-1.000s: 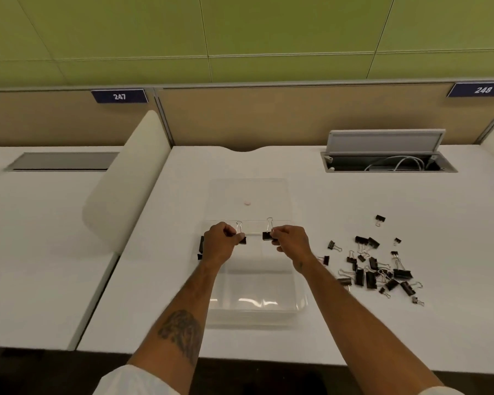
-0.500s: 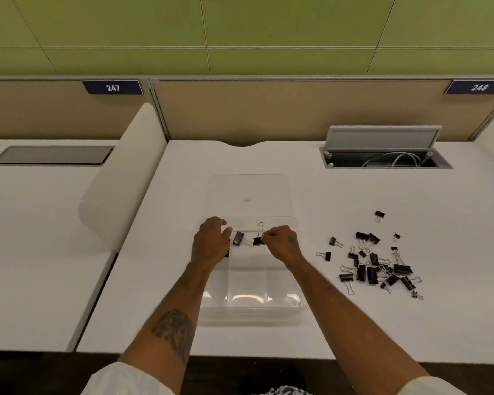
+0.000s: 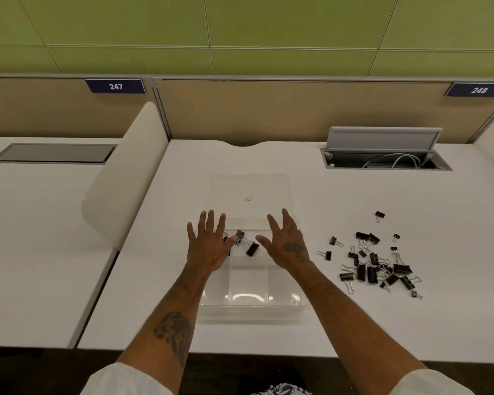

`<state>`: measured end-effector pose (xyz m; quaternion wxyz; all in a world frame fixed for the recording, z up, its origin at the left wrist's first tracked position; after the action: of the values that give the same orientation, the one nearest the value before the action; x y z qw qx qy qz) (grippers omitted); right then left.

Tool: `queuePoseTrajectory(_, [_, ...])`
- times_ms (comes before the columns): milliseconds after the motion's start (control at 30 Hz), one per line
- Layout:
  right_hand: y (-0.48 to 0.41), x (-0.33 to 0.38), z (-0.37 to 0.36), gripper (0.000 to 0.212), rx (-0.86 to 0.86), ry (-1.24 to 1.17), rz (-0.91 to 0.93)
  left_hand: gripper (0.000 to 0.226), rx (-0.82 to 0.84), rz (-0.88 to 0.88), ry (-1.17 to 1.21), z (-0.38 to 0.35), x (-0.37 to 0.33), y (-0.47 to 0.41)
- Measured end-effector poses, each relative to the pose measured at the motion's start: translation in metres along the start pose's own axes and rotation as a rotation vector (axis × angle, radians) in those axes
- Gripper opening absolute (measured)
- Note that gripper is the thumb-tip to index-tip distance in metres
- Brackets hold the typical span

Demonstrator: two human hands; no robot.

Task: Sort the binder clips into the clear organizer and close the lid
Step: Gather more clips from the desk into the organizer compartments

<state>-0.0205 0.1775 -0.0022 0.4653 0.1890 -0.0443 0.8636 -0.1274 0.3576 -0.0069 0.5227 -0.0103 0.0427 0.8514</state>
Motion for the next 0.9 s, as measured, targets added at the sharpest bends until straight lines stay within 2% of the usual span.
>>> queuePoseTrajectory(133, [0.008,-0.013,-0.004,0.079,-0.013,0.131,0.007,0.082,0.008,-0.012,0.016,0.001,-0.003,0.001])
queuePoseTrajectory(300, [0.023,-0.036,0.003,0.079,-0.044,0.113,-0.065,0.077,0.003,-0.060,0.071,-0.002,-0.024,-0.002])
queuePoseTrajectory(567, [0.053,-0.105,0.021,0.090,-0.101,0.146,-0.205,0.076,0.026,-0.207,0.131,-0.003,-0.097,-0.008])
queuePoseTrajectory(700, [0.069,-0.150,0.033,0.072,-0.083,0.112,-0.272,0.076,0.020,-0.259,0.148,-0.009,-0.139,-0.013])
queuePoseTrajectory(900, [0.089,-0.226,0.046,0.061,-0.038,0.145,-0.341,0.087,0.033,-0.359,0.194,-0.020,-0.213,-0.011])
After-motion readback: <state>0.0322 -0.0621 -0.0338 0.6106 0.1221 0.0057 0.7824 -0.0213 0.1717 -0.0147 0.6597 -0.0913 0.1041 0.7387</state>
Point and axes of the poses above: each hand's wrist, its own y-axis away from the middle knuckle, its own z-axis out of the back of the hand, x = y × z, the point moved 2 cm from there along -y, towards the middle knuckle
